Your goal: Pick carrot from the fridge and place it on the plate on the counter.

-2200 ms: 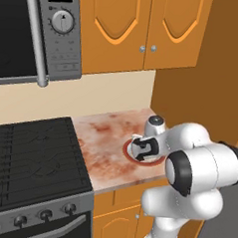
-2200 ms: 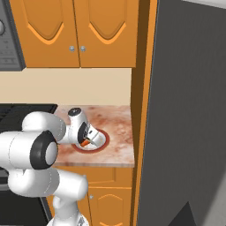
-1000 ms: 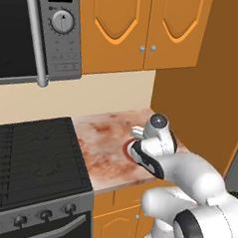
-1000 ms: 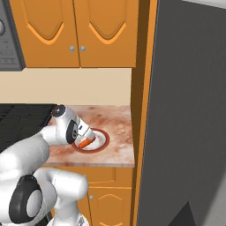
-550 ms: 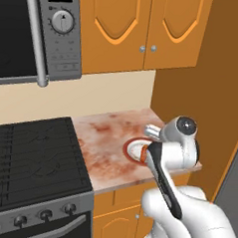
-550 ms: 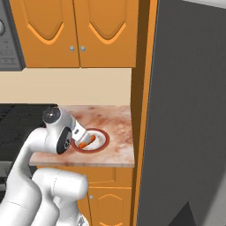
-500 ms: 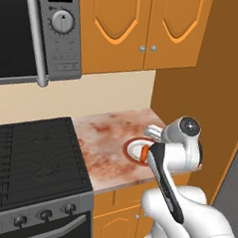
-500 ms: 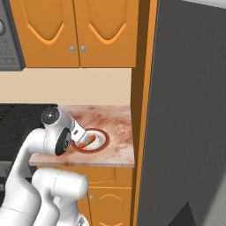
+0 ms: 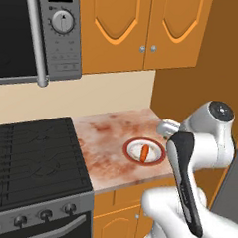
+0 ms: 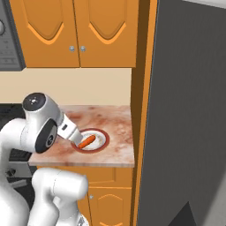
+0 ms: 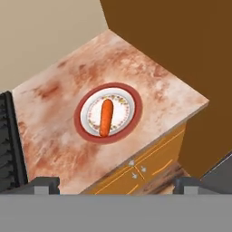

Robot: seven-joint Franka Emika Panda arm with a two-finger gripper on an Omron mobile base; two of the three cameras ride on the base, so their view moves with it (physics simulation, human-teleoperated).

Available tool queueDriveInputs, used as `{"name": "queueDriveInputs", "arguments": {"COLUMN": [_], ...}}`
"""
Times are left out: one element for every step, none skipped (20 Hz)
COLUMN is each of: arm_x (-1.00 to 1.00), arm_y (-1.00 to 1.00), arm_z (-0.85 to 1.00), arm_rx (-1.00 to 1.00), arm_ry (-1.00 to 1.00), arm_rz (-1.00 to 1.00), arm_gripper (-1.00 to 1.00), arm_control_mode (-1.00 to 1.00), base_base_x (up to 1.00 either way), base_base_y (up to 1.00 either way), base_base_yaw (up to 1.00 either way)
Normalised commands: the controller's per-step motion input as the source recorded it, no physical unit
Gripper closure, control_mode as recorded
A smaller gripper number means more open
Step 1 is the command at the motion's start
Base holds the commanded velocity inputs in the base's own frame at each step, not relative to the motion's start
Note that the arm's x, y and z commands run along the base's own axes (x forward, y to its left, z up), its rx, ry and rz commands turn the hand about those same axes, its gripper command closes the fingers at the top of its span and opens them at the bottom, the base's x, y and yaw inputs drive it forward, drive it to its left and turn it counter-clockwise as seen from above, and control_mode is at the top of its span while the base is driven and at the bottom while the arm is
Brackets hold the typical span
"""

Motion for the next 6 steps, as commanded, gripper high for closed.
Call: {"name": "queueDriveInputs", "arguments": {"arm_x": [-0.80, -0.75, -0.69, -0.62, -0.60, -0.56], "arm_y": [0.00, 0.00, 0.00, 0.00, 0.00, 0.00], "arm_z": [0.34, 0.29, 0.20, 0.11, 0.05, 0.03], "arm_rx": [0.00, 0.00, 0.00, 0.00, 0.00, 0.00], "arm_ry": [0.00, 0.00, 0.00, 0.00, 0.00, -0.01], "arm_rz": [0.01, 0.00, 0.00, 0.00, 0.00, 0.00], "arm_gripper": [-1.00, -1.00, -1.00, -1.00, -1.00, -1.00], "arm_control_mode": [-1.00, -1.00, -1.00, -1.00, -1.00, -1.00], "base_base_x": [0.00, 0.00, 0.00, 0.00, 0.00, 0.00], "base_base_y": [0.00, 0.00, 0.00, 0.00, 0.00, 0.00], "base_base_yaw": [0.00, 0.00, 0.00, 0.00, 0.00, 0.00]}}
